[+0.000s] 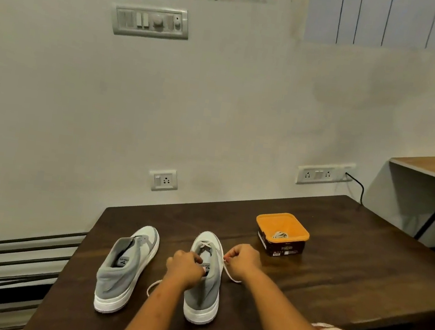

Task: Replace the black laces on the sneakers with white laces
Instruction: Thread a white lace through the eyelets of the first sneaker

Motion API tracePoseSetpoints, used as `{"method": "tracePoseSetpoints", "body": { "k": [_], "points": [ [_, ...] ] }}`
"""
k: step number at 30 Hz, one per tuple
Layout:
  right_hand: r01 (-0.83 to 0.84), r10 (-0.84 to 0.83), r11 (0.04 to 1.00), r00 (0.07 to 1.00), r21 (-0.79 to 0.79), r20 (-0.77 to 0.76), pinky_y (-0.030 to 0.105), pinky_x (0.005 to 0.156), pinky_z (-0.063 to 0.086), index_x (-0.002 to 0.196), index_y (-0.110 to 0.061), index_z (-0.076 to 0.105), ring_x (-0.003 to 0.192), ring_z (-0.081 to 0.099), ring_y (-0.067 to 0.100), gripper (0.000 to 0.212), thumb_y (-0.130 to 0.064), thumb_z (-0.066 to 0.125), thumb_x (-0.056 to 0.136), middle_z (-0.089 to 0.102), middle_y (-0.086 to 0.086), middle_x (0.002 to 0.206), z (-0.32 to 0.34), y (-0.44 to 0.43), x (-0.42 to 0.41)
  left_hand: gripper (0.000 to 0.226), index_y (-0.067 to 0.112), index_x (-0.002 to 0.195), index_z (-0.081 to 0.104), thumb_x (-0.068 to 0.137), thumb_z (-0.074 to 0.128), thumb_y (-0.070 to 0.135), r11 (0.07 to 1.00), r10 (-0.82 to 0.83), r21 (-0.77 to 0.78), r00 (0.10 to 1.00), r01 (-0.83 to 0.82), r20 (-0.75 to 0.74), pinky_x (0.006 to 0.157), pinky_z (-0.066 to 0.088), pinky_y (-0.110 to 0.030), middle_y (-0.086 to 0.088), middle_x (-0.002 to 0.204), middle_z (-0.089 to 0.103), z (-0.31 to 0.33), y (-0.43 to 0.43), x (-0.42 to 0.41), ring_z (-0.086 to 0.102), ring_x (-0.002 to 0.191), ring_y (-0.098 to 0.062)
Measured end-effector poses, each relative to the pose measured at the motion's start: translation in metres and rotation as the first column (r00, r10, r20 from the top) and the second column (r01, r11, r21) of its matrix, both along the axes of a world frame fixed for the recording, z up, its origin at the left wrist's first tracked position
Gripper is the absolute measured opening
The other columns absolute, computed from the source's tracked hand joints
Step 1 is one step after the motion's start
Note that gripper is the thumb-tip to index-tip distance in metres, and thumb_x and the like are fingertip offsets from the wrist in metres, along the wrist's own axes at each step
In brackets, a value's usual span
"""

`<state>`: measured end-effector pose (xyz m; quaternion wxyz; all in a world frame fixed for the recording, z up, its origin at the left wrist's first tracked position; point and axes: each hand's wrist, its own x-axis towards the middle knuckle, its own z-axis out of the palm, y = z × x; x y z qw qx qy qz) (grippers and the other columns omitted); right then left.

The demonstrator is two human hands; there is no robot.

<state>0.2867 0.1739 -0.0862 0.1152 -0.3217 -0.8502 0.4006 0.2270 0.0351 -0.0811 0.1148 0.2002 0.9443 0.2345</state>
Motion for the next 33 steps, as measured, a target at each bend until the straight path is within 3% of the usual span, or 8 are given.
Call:
{"method": "tracePoseSetpoints", "body": {
  "k": [6, 11, 14, 19, 24, 29, 31, 33],
  "points": [
    [-0.019, 0.019, 1.0, 1.0, -0.014, -0.012, 0.025, 0.083, 0.05, 0.095, -0.013, 0.074, 0.092, 0.06, 0.016, 0.015, -0.011, 0.059, 0.092, 0.068, 0.003, 0.097, -0.011, 0.021, -0.005, 0.038, 0.028, 0.13, 0.051, 0.093, 0.05, 0.036, 0.999, 0.022, 0.035, 1.0, -0.022, 0.003, 0.108, 0.029, -0.035, -0.006, 0.149, 0.025, -0.012, 0.019, 0.0, 0.023, 0.137, -0.025],
    [-0.001, -0.003, 0.995, 0.999, -0.101, -0.036, 0.034, 0.083, 0.055, 0.066, -0.025, 0.062, 0.083, 0.059, 0.017, 0.029, -0.01, 0.059, 0.091, 0.063, 0.002, 0.084, -0.026, 0.027, -0.025, 0.042, 0.027, 0.132, 0.05, 0.092, 0.051, 0.04, 0.999, 0.034, 0.002, 0.999, -0.034, -0.028, 0.108, 0.03, -0.043, -0.006, 0.154, 0.015, -0.018, 0.024, -0.01, 0.015, 0.141, -0.027],
    [0.021, -0.032, 0.986, 0.997, -0.165, -0.067, 0.037, 0.079, 0.057, 0.063, -0.025, 0.063, 0.08, 0.063, 0.023, 0.031, -0.009, 0.059, 0.089, 0.065, 0.003, 0.079, -0.039, 0.025, -0.042, 0.042, 0.027, 0.131, 0.051, 0.092, 0.05, 0.043, 0.999, 0.037, -0.014, 0.999, -0.038, -0.027, 0.108, 0.03, -0.043, -0.005, 0.155, 0.014, -0.024, 0.031, -0.022, 0.014, 0.141, -0.027],
    [0.015, -0.046, 0.98, 0.987, -0.198, -0.154, 0.021, 0.074, 0.046, 0.095, -0.009, 0.073, 0.09, 0.064, 0.017, 0.015, -0.005, 0.06, 0.088, 0.07, 0.004, 0.098, -0.062, 0.02, -0.068, 0.043, 0.028, 0.125, 0.057, 0.089, 0.047, 0.051, 1.0, 0.011, 0.016, 1.0, -0.011, -0.002, 0.105, 0.031, -0.042, 0.0, 0.15, 0.024, -0.035, 0.057, -0.045, 0.026, 0.135, -0.027],
    [-0.042, -0.019, 0.974, 0.964, -0.224, -0.264, 0.009, 0.065, 0.045, 0.092, -0.01, 0.073, 0.083, 0.062, 0.01, 0.012, -0.008, 0.062, 0.089, 0.069, -0.001, 0.089, -0.083, 0.02, -0.079, 0.03, 0.024, 0.113, 0.065, 0.092, 0.049, 0.039, 0.99, 0.07, 0.125, 0.998, -0.07, 0.003, 0.101, 0.035, -0.038, 0.006, 0.145, 0.038, -0.056, 0.061, -0.069, 0.039, 0.126, -0.026],
    [-0.106, -0.006, 0.943, 0.942, -0.315, -0.336, 0.03, 0.079, 0.058, 0.077, -0.026, 0.065, 0.084, 0.065, 0.008, 0.026, -0.005, 0.061, 0.09, 0.067, -0.01, 0.085, -0.087, 0.02, -0.087, 0.013, 0.013, 0.093, 0.071, 0.089, 0.06, 0.017, 0.951, 0.06, 0.303, 0.998, -0.065, 0.025, 0.093, 0.039, -0.025, -0.002, 0.133, 0.05, -0.071, 0.056, -0.08, 0.05, 0.116, -0.019],
    [-0.116, -0.011, 0.94, 0.929, -0.319, -0.369, 0.032, 0.078, 0.058, 0.075, -0.029, 0.064, 0.086, 0.067, 0.01, 0.031, -0.002, 0.06, 0.09, 0.069, -0.008, 0.086, -0.086, 0.019, -0.089, 0.012, 0.011, 0.077, 0.067, 0.087, 0.062, 0.012, 0.934, 0.079, 0.345, 0.995, -0.097, 0.065, 0.089, 0.04, -0.025, -0.003, 0.129, 0.052, -0.071, 0.059, -0.078, 0.052, 0.113, -0.017],
    [-0.111, -0.037, 0.927, 0.923, -0.358, -0.383, 0.029, 0.074, 0.059, 0.077, -0.026, 0.064, 0.086, 0.066, 0.012, 0.03, -0.001, 0.059, 0.091, 0.068, -0.007, 0.087, -0.087, 0.018, -0.089, 0.013, 0.008, 0.073, 0.067, 0.086, 0.062, 0.011, 0.907, 0.114, 0.396, 0.988, -0.145, 0.102, 0.088, 0.043, -0.028, -0.002, 0.128, 0.052, -0.073, 0.06, -0.077, 0.054, 0.11, -0.019]
  ]
}}
